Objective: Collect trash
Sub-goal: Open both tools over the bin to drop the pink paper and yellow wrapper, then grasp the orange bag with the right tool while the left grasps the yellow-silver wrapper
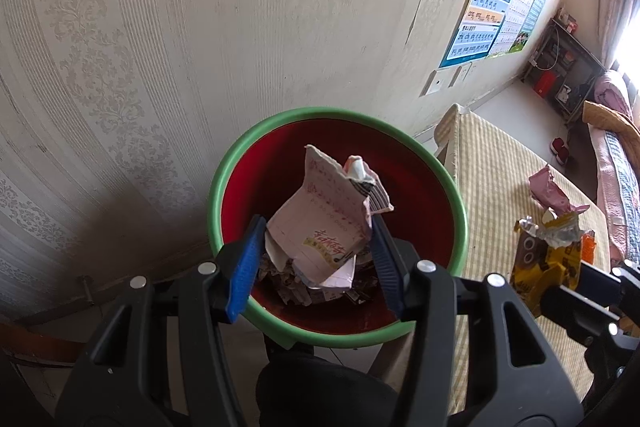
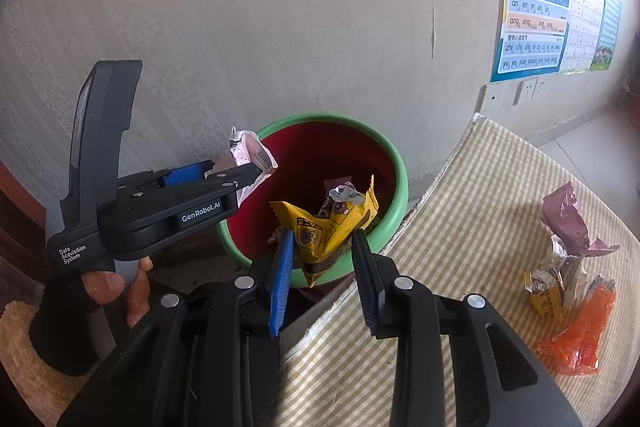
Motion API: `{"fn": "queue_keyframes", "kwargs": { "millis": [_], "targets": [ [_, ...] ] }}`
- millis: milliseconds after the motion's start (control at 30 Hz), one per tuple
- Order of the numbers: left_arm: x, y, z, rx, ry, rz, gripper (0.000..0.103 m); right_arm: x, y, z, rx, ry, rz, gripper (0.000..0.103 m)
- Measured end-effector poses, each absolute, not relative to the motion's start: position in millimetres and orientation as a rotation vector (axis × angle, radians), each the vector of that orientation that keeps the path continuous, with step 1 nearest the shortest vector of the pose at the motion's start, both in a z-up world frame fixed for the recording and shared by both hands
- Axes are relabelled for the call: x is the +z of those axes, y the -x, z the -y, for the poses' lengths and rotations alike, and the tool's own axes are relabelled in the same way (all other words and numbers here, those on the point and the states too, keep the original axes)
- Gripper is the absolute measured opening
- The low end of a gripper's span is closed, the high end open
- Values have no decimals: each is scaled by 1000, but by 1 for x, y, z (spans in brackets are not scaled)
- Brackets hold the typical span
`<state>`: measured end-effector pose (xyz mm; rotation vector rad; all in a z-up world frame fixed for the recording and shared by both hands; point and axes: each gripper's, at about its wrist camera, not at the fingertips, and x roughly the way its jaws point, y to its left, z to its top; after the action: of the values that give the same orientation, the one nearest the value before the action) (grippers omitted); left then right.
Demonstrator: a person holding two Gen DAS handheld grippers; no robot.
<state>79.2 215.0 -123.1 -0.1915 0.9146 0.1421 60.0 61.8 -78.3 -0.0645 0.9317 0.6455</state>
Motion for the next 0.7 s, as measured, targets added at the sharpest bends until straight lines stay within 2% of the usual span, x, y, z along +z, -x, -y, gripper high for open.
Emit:
{"fn": "queue_keyframes", "kwargs": {
  "millis": [233, 333, 400, 433, 467, 700],
  "targets": [
    [-127, -94, -222, 152, 246, -930, 51, -76, -77, -84, 663, 115, -917, 31],
    [-125, -97, -228, 168, 277, -921, 63, -78, -82, -93, 668, 153, -908, 31],
    [-124, -98, -230, 177, 286, -913, 72, -81, -85, -98, 681, 166, -916, 40],
    [-123, -97, -230, 183, 291, -907, 74, -82, -86, -99, 682, 167, -913, 49],
    [-122, -97, -229, 185, 291, -903, 76, -83, -86, -98, 680, 165, -907, 53],
    [-121, -83, -211, 146, 265, -902, 76, -87, -73, -35, 580, 80, -902, 56]
  ]
}}
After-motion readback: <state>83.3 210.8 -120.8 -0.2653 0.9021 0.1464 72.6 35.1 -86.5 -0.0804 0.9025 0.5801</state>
